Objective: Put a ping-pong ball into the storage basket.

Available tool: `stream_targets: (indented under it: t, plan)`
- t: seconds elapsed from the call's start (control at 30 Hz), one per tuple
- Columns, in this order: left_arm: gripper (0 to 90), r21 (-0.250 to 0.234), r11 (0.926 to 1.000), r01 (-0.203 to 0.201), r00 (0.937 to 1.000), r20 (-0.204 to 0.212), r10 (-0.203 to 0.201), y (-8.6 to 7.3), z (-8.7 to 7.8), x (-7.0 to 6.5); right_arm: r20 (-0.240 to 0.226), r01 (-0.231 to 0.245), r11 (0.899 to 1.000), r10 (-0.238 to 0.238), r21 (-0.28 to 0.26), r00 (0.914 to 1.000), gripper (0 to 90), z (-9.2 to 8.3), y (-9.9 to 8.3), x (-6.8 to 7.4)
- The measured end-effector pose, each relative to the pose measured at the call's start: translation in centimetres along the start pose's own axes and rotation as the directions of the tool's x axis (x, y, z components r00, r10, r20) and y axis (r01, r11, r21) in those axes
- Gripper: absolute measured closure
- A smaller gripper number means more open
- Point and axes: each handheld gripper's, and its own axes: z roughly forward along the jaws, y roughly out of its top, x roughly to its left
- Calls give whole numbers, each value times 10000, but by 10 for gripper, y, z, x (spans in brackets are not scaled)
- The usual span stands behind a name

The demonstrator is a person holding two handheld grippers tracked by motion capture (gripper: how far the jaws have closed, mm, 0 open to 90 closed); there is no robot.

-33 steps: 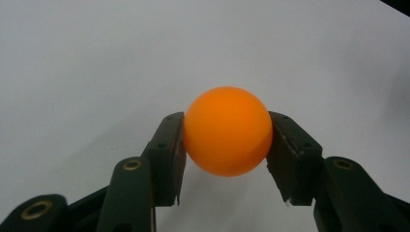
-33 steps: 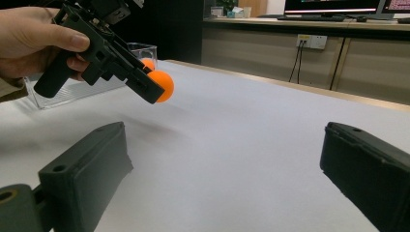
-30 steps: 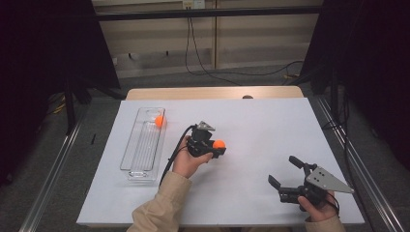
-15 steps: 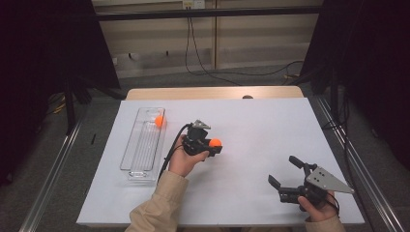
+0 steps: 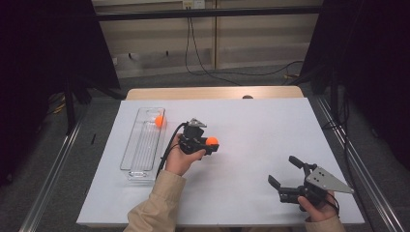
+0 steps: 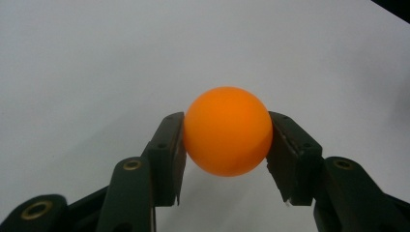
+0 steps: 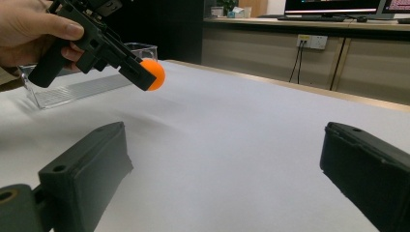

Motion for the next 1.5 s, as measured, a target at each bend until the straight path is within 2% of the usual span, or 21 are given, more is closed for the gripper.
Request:
stream_targets:
  t: [0.97, 1.3, 1.5]
  plan:
    - [509, -67, 9993, 361, 9991, -225, -362, -2, -11, 15, 11, -8, 10000, 8, -15, 10000, 27, 0, 0, -1]
    - [509, -101, 9993, 368, 9987, -345, -371, -2, -14, 18, 6, -8, 10000, 8, -20, 10000, 27, 0, 0, -1]
    - [509, -304, 9976, 623, 9972, -384, -635, -2, -22, 23, 7, -17, 10000, 17, -13, 10000, 28, 0, 0, 0]
